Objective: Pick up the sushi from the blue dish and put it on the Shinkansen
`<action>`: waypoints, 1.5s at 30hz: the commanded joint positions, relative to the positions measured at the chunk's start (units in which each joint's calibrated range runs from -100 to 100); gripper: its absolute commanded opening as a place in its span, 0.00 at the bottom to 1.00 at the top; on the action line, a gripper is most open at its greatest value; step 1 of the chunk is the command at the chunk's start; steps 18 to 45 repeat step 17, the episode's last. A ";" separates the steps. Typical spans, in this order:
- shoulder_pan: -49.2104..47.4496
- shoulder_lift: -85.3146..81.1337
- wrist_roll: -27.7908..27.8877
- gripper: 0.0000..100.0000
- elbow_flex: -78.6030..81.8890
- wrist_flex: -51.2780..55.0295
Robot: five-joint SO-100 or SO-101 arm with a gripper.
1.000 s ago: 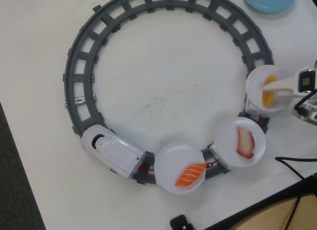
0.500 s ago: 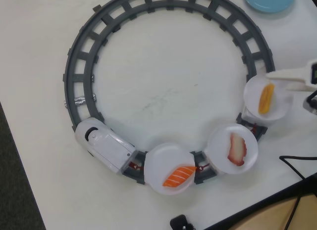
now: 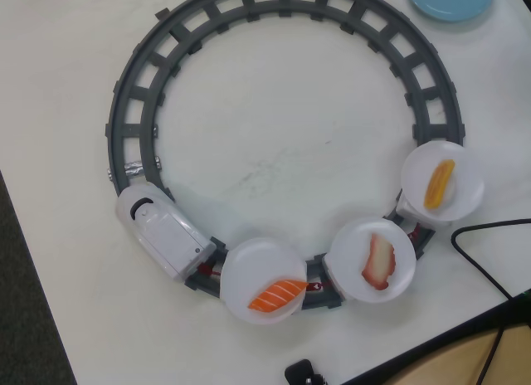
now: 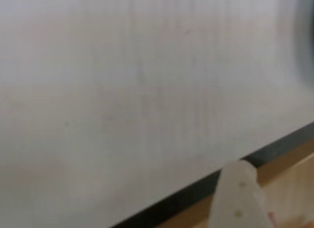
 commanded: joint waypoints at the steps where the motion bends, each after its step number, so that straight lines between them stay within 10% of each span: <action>1: 4.15 -13.05 -0.03 0.31 9.78 -0.62; 45: 3.54 -21.74 0.08 0.31 20.47 0.24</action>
